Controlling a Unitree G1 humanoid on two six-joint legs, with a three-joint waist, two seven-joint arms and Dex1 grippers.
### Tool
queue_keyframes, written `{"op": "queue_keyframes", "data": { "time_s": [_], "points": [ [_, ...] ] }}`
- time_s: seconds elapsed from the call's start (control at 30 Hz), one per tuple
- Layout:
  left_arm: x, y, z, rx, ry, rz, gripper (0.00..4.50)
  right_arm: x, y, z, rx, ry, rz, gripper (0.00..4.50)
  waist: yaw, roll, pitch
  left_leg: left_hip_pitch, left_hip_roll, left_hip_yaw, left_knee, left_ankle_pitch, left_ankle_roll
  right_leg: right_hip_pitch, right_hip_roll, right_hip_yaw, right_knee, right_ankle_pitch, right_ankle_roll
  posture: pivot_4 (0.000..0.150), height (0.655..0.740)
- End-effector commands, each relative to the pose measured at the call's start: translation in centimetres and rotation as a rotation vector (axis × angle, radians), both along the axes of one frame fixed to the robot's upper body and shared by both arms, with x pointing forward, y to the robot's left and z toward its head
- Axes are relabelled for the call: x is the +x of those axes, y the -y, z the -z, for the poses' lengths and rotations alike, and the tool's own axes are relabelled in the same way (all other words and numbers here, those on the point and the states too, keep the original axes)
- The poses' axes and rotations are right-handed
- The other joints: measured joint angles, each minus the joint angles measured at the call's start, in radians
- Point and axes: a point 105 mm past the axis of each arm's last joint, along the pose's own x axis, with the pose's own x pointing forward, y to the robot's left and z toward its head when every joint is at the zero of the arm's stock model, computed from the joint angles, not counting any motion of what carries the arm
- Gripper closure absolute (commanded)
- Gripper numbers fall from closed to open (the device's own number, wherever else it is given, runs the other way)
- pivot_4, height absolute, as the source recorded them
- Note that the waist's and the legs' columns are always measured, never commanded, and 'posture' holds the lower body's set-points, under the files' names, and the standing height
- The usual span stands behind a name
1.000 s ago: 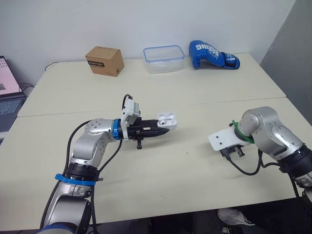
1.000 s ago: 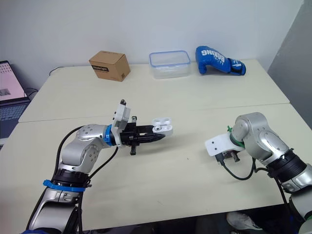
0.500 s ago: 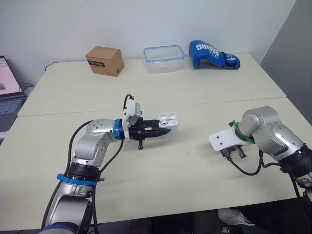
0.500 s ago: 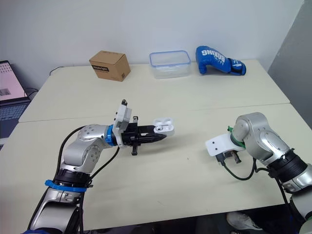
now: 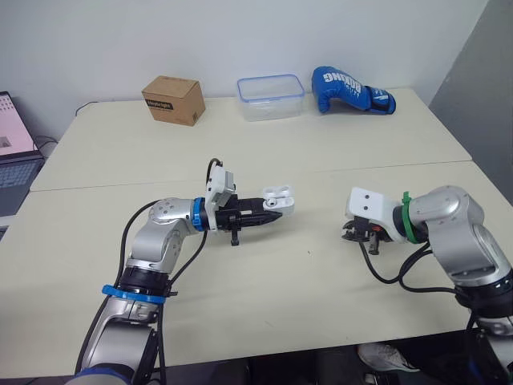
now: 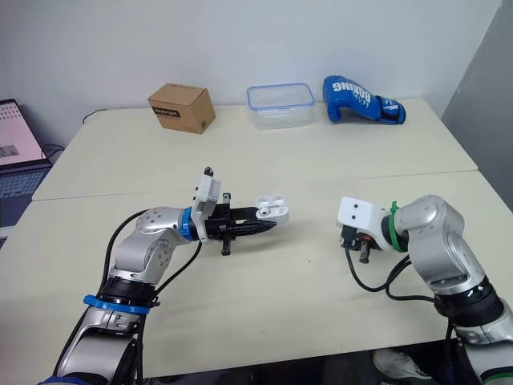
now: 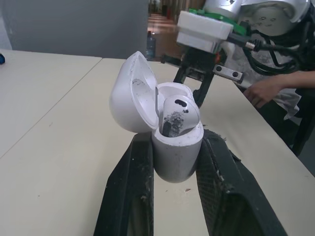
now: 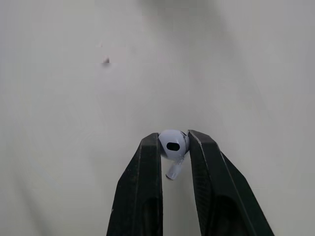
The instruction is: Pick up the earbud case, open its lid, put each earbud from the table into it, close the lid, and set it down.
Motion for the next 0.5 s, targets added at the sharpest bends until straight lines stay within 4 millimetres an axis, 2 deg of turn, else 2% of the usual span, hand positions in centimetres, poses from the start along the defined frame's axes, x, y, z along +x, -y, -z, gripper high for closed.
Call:
{"op": "queue_keyframes", "data": {
  "time_s": [0.03,0.2,0.37,0.5],
  "points": [
    [0.2,0.1,-1.3,-0.015,0.051,0.018,3.71,-0.8,-1.2,-2.5,0.222,0.052,0.066,4.09,0.000,0.000,0.000,0.000,0.000,0.000,0.000,0.000,0.000,0.000,0.000,0.000,0.000,0.000,0.000,0.150,0.7307],
    [0.2,0.1,-1.3,-0.016,0.052,0.031,3.71,-0.6,-2.3,-4.7,0.488,0.167,0.165,4.09,0.000,0.000,0.000,0.000,0.000,-0.001,0.000,0.000,0.000,0.000,0.000,0.000,0.001,0.000,0.000,0.150,0.7307],
    [0.3,0.1,-1.2,-0.009,0.053,0.037,3.71,-0.2,-2.8,-5.2,0.599,0.190,0.231,4.09,-0.003,0.000,0.000,0.000,0.000,-0.001,0.000,0.000,0.000,0.000,0.000,0.000,0.001,0.000,0.000,0.150,0.7307],
    [0.4,-0.1,-1.2,-0.001,0.050,0.039,3.71,-0.2,-3.6,-6.3,0.694,0.214,0.225,4.09,-0.004,0.001,0.000,0.001,0.000,-0.001,0.000,0.000,0.000,0.000,0.000,0.000,0.001,0.000,0.000,0.150,0.7307]
  ]
}}
